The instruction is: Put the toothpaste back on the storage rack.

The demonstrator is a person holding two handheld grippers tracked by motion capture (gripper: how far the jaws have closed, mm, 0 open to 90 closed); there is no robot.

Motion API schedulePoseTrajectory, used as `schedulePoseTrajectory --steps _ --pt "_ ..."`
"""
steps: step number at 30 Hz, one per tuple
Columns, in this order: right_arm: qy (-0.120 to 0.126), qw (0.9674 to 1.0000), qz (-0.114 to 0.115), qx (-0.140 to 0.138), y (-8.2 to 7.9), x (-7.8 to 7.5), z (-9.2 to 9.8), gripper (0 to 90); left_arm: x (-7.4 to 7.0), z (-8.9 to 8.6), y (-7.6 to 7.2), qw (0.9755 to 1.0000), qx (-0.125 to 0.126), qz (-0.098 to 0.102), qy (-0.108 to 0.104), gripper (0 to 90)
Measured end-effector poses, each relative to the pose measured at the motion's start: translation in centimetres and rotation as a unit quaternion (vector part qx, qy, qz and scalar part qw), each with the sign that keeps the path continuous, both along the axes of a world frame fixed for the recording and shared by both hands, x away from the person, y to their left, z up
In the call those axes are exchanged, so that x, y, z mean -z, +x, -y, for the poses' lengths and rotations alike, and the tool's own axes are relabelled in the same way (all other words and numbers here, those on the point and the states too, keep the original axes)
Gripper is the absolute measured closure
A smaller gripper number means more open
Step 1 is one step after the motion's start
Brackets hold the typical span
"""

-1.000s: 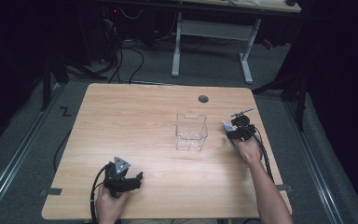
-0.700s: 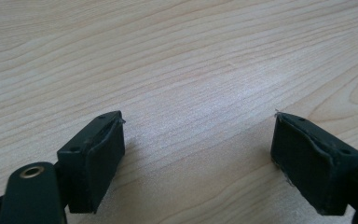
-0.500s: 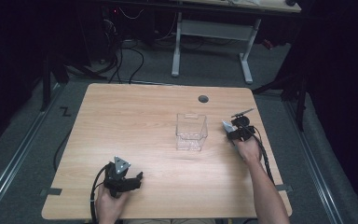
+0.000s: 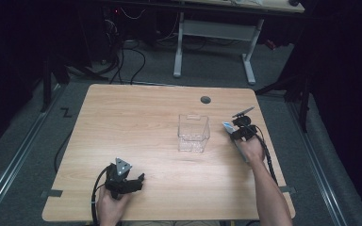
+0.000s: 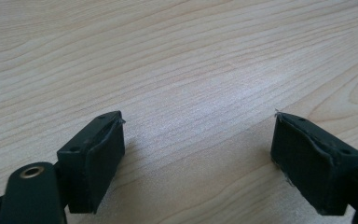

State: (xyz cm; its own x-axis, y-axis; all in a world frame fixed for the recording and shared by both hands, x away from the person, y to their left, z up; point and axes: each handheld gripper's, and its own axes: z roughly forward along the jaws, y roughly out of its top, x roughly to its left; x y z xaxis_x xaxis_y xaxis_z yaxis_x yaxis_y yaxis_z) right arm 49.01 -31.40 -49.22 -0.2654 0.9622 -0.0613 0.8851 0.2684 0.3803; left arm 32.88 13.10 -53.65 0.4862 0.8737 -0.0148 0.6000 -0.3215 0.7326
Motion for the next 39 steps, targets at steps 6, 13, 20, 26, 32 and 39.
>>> schedulePoseTrajectory --steps 6,13,20,26,32,39 --pt "-0.002 1.0000 -0.007 -0.005 -0.3 -0.2 0.1 70.8 0.0 0.0 0.0 1.0000 0.000 0.000 0.000 17.5" --pt "0.009 0.9997 0.015 -0.019 -1.2 -1.6 0.1 70.8 0.0 0.0 0.0 1.0000 0.001 0.000 0.000 17.5" --pt "0.026 0.9977 0.046 -0.042 -2.4 -3.3 -0.2 70.9 0.0 0.0 0.0 1.0000 0.001 0.000 0.000 17.5" --pt "0.025 0.9945 0.078 -0.065 -3.6 -4.4 -0.6 71.0 0.0 0.0 0.0 1.0000 0.002 0.000 0.000 17.5" --pt "0.060 0.9884 0.104 -0.092 -5.1 -5.9 -0.9 71.0 0.0 0.0 0.0 1.0000 0.002 0.000 0.000 17.5" --pt "0.090 0.9823 0.127 -0.105 -6.3 -6.6 -0.9 70.9 0.0 0.0 0.0 1.0000 0.002 0.001 0.000 17.4"
